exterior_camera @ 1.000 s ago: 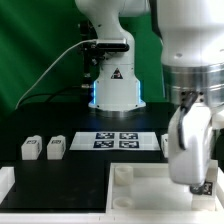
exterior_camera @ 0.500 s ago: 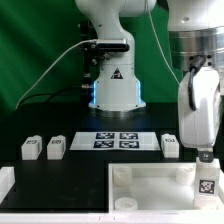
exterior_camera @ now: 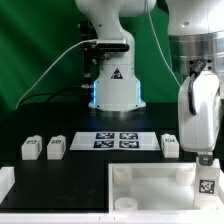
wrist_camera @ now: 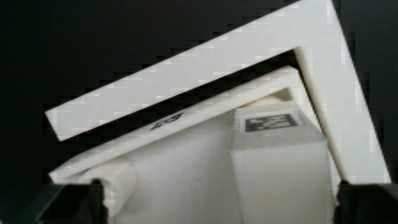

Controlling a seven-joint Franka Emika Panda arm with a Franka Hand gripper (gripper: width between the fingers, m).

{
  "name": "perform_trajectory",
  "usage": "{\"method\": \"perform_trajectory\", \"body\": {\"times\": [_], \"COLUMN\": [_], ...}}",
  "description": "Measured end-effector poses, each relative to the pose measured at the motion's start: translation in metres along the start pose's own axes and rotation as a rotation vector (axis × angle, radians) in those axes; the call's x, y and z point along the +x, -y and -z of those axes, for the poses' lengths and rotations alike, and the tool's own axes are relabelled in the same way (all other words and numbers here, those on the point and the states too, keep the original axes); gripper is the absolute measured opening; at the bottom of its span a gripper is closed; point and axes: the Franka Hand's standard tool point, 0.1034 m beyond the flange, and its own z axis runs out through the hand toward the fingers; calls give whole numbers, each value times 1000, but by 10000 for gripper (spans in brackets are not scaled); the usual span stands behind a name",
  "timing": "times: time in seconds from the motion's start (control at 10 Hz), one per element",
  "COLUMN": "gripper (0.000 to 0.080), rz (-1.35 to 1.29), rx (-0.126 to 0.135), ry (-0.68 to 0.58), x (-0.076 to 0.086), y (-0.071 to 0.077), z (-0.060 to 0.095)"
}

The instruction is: Assemble one leg

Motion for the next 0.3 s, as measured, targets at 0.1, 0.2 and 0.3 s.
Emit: {"method": "perform_trajectory", "body": {"times": [0.1,0.2,0.3], "gripper": [648,648,648], "rz": [0,0,0], "rx": [0,0,0], "ry": [0,0,0], "x": [0,0,0], "y": [0,0,0], "z": [0,0,0]}}
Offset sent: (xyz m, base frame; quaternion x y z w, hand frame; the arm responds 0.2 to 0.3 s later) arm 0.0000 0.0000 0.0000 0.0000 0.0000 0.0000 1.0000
